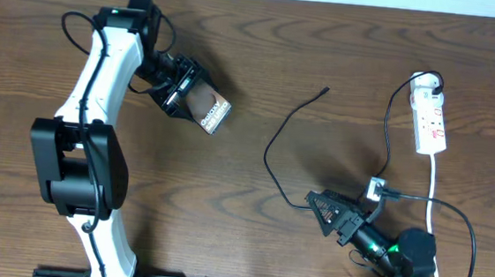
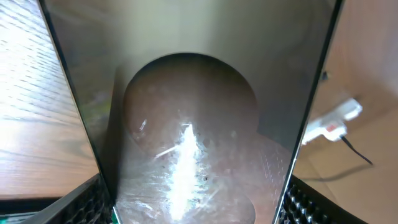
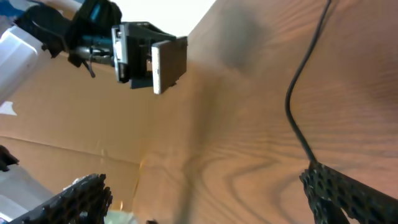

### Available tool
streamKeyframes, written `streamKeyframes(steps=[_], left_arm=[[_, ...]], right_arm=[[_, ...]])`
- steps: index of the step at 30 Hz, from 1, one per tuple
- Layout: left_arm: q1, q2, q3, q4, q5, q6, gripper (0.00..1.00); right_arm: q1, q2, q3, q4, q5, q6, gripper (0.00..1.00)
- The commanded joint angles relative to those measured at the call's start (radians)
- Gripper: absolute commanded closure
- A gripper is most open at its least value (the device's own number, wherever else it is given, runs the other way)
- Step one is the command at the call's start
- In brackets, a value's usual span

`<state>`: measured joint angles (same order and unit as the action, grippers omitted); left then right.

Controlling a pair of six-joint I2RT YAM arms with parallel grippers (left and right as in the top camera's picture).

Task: Plug charger to phone and switch on socket
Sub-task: 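Move the right gripper to the phone and grasp its edge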

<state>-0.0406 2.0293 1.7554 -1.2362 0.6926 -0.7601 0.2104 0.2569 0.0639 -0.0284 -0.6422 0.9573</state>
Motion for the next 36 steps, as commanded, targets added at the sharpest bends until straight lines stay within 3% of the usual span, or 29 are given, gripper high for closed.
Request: streamKeyframes(steps=[1,7,13,18,26,29,32,36], left_arm=[[-0.024,-0.001,0.010,0.005,-0.058,-0.047,0.93],[-0.074,-0.001,0.010,0.066,-0.058,-0.161,0.93],[-0.133,-0.001,0.010,0.161,-0.058,-0.291,0.92],[-0.165,-0.001,0.010,0.201,-0.100,-0.354,0.93],[-0.173,-0.001,0.010,0.211,-0.082,-0.372,0.93],[-0.173,-0.001,0.010,0.215,-0.072,-0.380,0.93],[-0.173,-0.001,0.010,0.224,-0.066,-0.389,0.93],[-0.173,-0.001,0.010,0.239,-0.029,-0.397,0.93]], right_arm=[[0.007,0.137,0.167,-0.016,-0.019,-0.117,0.01],[0.040,0.515,0.385,-0.027,0.037,-0.200,0.05],[0.196,0.860,0.509,0.155,0.171,-0.210,0.04],[0.266,1.092,0.606,0.303,0.172,-0.203,0.04],[0.296,1.327,0.753,0.391,0.157,-0.203,0.04],[0.296,1.379,0.769,0.458,0.123,-0.187,0.08],[0.296,1.416,0.769,0.540,0.109,-0.149,0.20],[0.296,1.446,0.769,0.541,0.116,-0.124,0.23]])
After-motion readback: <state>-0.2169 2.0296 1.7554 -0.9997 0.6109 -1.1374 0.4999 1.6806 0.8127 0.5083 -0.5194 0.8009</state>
